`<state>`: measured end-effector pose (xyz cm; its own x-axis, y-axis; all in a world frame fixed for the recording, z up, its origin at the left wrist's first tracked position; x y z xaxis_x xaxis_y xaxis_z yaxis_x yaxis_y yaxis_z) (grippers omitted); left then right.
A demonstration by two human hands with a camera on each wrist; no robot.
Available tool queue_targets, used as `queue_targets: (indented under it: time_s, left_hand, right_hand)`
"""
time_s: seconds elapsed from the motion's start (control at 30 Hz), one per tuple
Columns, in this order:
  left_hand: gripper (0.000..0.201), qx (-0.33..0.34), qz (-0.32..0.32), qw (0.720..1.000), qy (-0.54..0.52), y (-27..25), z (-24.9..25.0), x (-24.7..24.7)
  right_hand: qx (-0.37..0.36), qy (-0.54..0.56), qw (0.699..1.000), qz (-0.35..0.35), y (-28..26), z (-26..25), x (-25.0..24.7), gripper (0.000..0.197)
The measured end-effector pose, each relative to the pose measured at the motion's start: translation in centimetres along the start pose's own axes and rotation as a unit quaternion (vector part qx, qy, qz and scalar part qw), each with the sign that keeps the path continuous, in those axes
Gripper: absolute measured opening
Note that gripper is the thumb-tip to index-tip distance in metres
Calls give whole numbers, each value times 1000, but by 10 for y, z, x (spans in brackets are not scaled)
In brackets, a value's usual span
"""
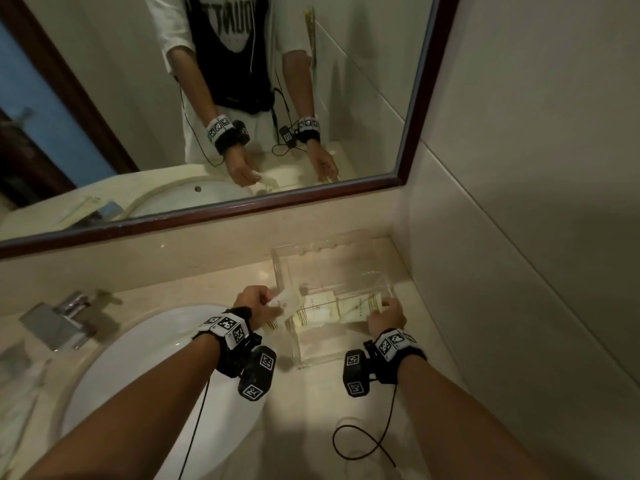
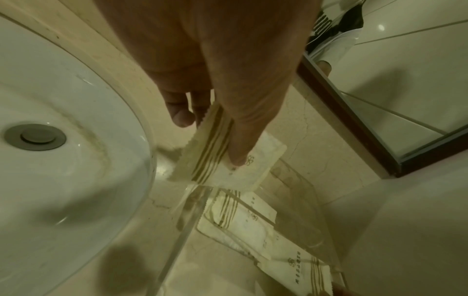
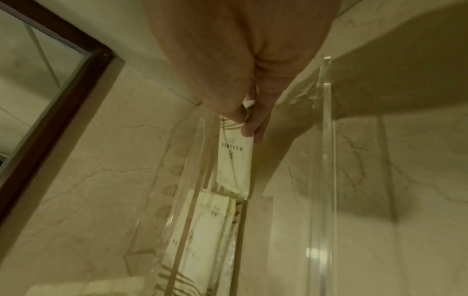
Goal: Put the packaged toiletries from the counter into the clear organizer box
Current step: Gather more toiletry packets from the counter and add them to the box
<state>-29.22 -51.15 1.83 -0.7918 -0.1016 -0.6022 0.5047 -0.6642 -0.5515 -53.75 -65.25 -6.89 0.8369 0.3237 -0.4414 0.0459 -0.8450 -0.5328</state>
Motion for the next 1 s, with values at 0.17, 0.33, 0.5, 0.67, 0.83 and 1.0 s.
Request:
queue_targets:
  time_s: [0.17, 0.33, 0.5, 0.67, 0.83, 1.0]
  left_hand:
    - [20, 8, -13, 1000, -4, 0, 3, 10]
    - [21, 14, -18, 1000, -3, 3, 4, 13]
    - [18, 7, -30, 1000, -1, 5, 3, 12]
    - [17, 6, -34, 999, 1, 9, 4, 15]
    - [22, 14, -48, 999, -10, 12, 7, 26]
    - [13, 39, -98, 991, -84, 8, 20, 50]
  right_hand:
    - [-16, -11, 1000, -4, 2, 5, 4, 37]
    - [-35, 4, 999, -4, 2, -1, 7, 38]
    - [-52, -2, 999, 13, 3, -4, 7, 34]
    - [-64, -21, 997, 25, -1, -8, 5, 29]
    - [-102, -32, 994, -28, -4, -15, 6, 8]
    - [-121, -14, 990, -66, -3, -10, 6, 12]
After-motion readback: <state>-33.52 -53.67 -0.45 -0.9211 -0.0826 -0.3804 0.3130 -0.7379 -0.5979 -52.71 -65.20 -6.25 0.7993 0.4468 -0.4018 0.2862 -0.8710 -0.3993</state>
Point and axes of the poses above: each hand's wrist, its own y-axis towards the middle knuckle, its own x-axis out of the palm, z = x × y, the point moved 4 cm from there along y, towards the middle knuckle, and after that the axes turned 8 degrees about -z, right-handed, at the moved point
